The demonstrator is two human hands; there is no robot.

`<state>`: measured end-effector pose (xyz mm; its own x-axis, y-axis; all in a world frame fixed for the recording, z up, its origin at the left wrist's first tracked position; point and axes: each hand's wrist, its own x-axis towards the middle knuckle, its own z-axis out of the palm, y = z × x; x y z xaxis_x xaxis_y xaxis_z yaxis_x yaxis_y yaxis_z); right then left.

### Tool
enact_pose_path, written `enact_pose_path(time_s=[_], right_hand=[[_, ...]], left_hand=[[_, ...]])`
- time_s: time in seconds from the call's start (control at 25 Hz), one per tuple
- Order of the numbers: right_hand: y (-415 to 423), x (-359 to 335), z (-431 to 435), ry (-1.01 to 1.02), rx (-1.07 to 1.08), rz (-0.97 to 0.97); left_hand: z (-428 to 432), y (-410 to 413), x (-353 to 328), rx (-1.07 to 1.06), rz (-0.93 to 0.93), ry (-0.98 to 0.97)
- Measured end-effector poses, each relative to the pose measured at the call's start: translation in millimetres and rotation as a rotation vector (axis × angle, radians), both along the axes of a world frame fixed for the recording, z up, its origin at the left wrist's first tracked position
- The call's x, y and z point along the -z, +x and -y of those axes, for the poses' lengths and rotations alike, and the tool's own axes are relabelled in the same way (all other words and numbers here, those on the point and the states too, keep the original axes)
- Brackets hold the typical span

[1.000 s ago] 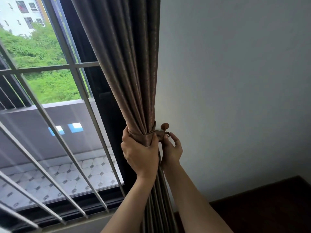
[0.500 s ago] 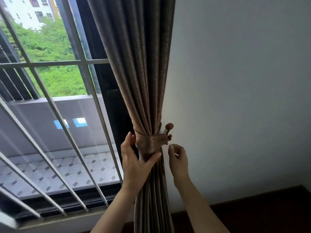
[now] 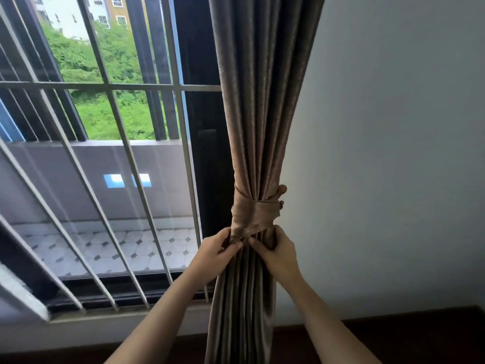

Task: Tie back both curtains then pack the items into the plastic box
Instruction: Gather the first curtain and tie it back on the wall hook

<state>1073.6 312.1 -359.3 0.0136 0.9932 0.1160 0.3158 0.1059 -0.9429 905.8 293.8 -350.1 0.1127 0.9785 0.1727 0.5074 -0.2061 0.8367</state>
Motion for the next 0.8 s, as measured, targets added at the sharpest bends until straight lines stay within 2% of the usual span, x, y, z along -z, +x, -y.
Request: enact_pose_path(time_s=[0.08,0.16,0.24,0.36,0.44,0.56,0.64,0.72,0.8], right_hand=[[-17.4,7.2,21.0,0.075,0.141,0.057],[-29.9,9.3,28.5,0.149,0.191,0.127],[-25.7,5.1,19.6,0.134,0.099,0.159],[3.4,0.0,1.6,-0.037,-0.138,0.113],[21.4,3.4,-8.1,-0.100,-0.196,0.143],[31.3,7.1,-18.7,-0.070,-0.261,0.183],[30.2,7.3,-24.5,-0.015,-0.279,0.158],[28.9,14.4,-27.2,0.123,-0.185,0.260],[23.9,29.1,-26.5,0.284,0.020,0.479]], left_hand=[[-3.8,-8.0,0.1,0.071,-0.038,0.017],[-13.4,-8.0,2.2,0.037,-0.075,0.071],[-21.4,-6.2,1.8,-0.017,-0.104,0.081],[-19.9,-13.0,7.1,-0.099,-0.168,0.110],[-12.5,-17.9,16.2,-0.151,-0.243,0.097],[-1.6,-13.6,34.5,-0.089,-0.368,-0.005],[-1.1,-8.7,43.4,-0.109,-0.376,0.021],[-4.3,-5.9,46.7,-0.199,-0.407,0.053],[-9.3,-3.0,44.0,-0.265,-0.457,0.047]])
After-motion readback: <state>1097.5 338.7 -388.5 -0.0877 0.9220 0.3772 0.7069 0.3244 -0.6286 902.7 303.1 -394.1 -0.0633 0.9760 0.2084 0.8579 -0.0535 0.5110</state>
